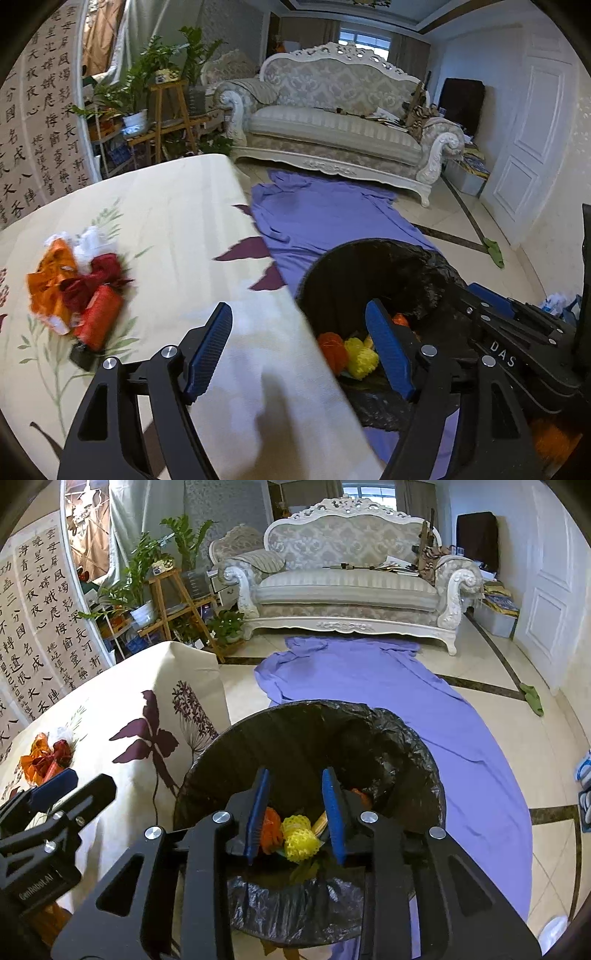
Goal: Collect trash
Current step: 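Open both grippers over the bin to drop the net and tube, then move both open grippers back over the table items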
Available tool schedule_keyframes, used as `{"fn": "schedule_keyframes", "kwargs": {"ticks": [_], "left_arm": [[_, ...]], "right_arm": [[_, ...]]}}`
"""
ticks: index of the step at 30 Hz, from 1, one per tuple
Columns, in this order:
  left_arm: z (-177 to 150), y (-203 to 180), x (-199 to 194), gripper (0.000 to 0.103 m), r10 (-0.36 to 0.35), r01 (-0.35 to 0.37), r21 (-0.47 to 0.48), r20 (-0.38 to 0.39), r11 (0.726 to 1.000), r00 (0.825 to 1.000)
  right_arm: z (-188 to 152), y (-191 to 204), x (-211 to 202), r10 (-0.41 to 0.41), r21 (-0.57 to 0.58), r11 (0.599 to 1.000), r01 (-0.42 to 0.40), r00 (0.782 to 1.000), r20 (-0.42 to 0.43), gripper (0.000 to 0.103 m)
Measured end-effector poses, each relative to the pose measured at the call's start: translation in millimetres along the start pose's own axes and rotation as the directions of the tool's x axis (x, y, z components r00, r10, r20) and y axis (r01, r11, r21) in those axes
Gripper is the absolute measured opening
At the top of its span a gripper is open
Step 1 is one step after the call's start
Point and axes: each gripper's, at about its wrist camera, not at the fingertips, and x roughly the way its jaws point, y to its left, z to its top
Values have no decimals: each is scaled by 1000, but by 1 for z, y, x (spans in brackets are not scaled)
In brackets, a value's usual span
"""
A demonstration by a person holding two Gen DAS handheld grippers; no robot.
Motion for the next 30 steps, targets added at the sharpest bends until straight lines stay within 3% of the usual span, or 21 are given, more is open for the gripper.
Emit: {"fn": "schedule_keyframes", "kwargs": {"ticks": [6,14,30], "left_arm": [[-6,26,-16,73,59,-58,-36,14,998,998],[-19,72,-38,74,155,-153,-99,10,983,988],[-52,179,-73,75,373,-370,-227,-33,901,927]], "right_arm": [[-5,20,-4,26,-20,999,-26,1000,-5,37],[-10,68,-7,93,-86,992,-95,995,-21,38],[-12,190,-1,238,-237,938,-251,968,-83,39]]}}
